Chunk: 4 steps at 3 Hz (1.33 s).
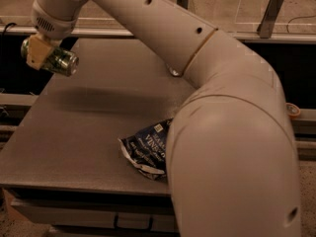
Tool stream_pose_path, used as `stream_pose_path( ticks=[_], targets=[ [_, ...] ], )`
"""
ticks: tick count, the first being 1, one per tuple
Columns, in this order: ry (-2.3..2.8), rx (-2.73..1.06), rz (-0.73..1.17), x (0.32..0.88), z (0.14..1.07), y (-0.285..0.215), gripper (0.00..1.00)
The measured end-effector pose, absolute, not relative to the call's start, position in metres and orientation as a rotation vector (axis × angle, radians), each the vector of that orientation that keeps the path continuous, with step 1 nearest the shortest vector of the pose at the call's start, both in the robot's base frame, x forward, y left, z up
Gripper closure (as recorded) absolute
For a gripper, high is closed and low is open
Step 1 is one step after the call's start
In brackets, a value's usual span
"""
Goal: Place green can upright
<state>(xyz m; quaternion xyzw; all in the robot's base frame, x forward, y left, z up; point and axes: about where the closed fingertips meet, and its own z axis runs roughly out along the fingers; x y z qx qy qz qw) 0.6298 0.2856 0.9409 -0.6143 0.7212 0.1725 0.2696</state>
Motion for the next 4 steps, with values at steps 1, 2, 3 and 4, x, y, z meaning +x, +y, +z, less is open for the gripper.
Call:
stream_pose_path(
  ticks=[1,2,3,4],
  targets=[
    [1.722,-1.638,0.597,0.642,0.989,0.272,1.00],
    [1.535,-1.610,0.732,0.657,1.012,0.245,1.00],
    [1.478,-1.701,0.684,0.657,1.012,0.215,0.82],
    [1.450,-1.824,0.466,0.644,1.025,0.227,0.59]
  ],
)
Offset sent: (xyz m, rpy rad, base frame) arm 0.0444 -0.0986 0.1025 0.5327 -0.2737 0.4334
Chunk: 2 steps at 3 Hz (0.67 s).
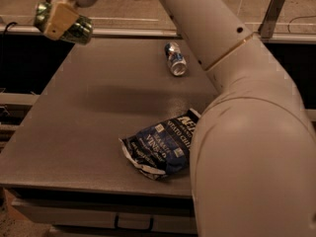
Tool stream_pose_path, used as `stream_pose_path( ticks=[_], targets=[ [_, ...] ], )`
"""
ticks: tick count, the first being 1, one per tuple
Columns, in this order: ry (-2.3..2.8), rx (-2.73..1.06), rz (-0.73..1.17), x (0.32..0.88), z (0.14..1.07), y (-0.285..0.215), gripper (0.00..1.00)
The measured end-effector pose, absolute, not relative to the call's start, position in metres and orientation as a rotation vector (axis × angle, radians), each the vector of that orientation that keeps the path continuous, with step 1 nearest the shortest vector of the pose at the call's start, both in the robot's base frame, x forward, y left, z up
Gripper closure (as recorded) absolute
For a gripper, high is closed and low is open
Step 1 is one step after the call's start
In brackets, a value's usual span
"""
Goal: Place green can upright
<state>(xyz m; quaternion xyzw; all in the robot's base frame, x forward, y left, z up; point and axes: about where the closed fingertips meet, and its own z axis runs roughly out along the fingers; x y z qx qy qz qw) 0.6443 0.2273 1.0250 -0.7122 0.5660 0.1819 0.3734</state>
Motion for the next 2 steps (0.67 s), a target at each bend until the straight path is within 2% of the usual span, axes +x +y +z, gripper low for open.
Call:
stream_pose_path(
  ticks=[1,2],
  targets=[
    [1.417,-1.977,0.262,0.605,1.017,0.256,0.58],
    [1.410,-2.038,0.248,0.603,0.988,0.255,0.82]
  ],
)
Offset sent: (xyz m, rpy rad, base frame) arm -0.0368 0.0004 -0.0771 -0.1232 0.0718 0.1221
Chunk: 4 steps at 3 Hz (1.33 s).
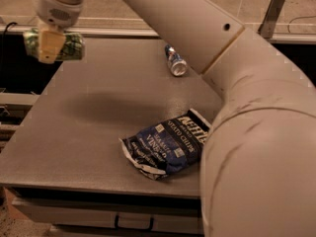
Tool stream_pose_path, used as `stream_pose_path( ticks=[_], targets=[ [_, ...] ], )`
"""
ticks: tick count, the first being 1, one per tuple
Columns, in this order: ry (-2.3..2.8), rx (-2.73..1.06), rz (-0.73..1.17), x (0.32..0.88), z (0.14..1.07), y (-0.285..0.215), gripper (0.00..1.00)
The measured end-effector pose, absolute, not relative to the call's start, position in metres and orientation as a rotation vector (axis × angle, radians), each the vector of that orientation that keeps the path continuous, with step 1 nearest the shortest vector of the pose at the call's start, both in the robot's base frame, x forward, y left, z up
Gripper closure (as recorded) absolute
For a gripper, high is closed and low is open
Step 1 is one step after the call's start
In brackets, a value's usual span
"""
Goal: Place green can upright
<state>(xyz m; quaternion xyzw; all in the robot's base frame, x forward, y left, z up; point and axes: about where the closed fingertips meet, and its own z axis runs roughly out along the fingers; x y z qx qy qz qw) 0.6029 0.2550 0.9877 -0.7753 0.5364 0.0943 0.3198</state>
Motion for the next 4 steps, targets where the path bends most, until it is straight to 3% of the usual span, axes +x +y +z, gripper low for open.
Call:
stream_pose_path(
  ticks=[1,2,4],
  targets=[
    [1.409,-1.972,0.536,0.616,0.957,0.233,1.00],
    [1.373,-1.892,0.757,0.623,0.946,0.220,1.00],
    [1.343,-1.809,0.817,0.627,0.941,0.214,1.00]
  ],
)
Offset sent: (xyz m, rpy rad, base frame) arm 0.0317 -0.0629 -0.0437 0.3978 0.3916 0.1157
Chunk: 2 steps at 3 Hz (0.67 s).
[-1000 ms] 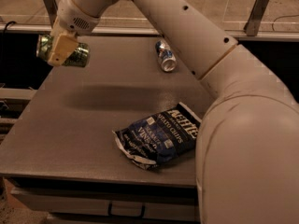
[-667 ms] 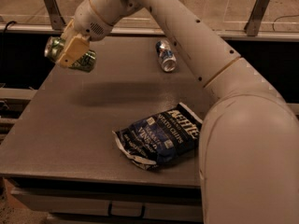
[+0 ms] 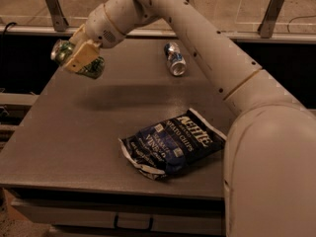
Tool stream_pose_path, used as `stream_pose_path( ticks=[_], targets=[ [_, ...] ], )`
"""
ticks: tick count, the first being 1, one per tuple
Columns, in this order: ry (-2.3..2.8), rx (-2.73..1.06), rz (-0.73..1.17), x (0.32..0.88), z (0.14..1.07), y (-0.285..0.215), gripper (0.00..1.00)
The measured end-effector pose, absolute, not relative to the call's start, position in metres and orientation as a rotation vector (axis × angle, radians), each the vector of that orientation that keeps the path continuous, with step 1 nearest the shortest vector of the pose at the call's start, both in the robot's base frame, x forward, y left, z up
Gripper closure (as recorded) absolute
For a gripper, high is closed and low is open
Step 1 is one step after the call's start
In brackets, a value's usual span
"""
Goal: Place green can upright
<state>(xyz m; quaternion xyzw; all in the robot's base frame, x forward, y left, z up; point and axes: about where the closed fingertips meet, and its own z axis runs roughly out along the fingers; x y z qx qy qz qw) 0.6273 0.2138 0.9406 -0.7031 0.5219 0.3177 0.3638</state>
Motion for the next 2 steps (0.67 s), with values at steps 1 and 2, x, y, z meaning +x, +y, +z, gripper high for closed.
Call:
stream_pose_path(
  ticks=[1,2],
  targets=[
    [1.270,-1.660,0.907,0.621,0.930,0.198,1.00],
    [1.237,-1.518,0.955,0.605,0.909,0.169,1.00]
  ],
)
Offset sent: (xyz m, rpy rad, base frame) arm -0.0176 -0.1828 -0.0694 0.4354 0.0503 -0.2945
